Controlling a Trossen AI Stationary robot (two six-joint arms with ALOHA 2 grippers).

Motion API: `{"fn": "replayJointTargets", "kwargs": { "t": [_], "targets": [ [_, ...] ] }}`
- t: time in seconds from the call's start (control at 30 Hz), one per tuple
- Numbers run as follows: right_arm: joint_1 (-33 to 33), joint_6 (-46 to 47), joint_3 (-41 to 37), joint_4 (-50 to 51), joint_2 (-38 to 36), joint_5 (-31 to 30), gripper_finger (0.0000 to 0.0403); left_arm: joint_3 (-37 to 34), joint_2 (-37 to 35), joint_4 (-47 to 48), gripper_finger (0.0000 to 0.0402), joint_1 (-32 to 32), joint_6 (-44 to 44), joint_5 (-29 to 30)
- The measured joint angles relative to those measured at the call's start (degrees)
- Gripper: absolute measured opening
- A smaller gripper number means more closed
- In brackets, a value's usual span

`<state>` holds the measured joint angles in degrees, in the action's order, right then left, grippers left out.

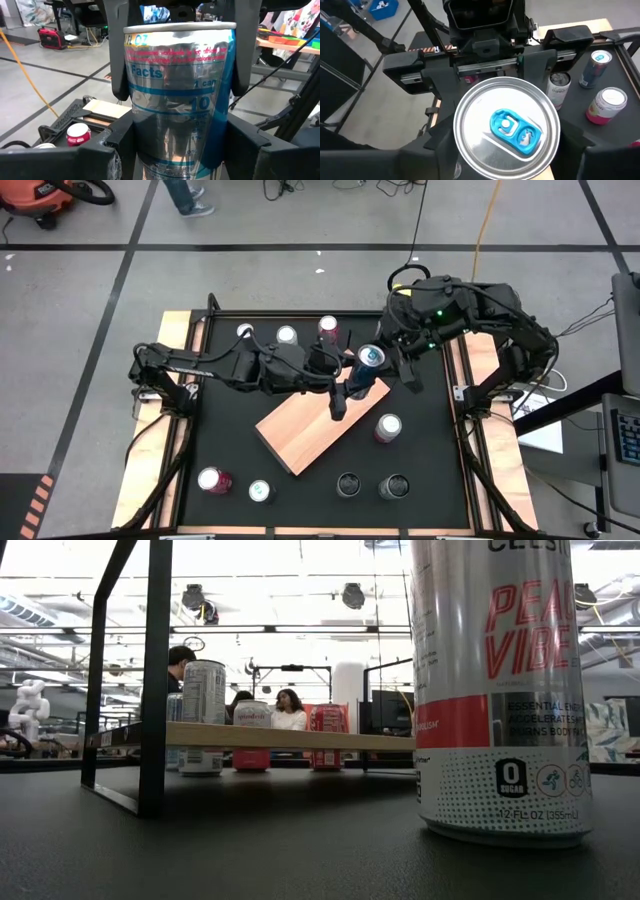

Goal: Place canned beverage on shelf
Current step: Put the bottom right blue soda can on the shelf

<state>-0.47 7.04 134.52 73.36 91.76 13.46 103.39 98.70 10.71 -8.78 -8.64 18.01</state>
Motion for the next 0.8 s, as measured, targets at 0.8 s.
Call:
{"fn": "replayJointTargets", "kwargs": {
  "t": [0.8],
  "targets": [
    [-1.5, -6.7, -0.1, 2.8, 0.4, -1.5, 0.0199, 0.1, -0.9, 2.8, 0.0360, -1.3, -8.8, 4.6]
  ]
}}
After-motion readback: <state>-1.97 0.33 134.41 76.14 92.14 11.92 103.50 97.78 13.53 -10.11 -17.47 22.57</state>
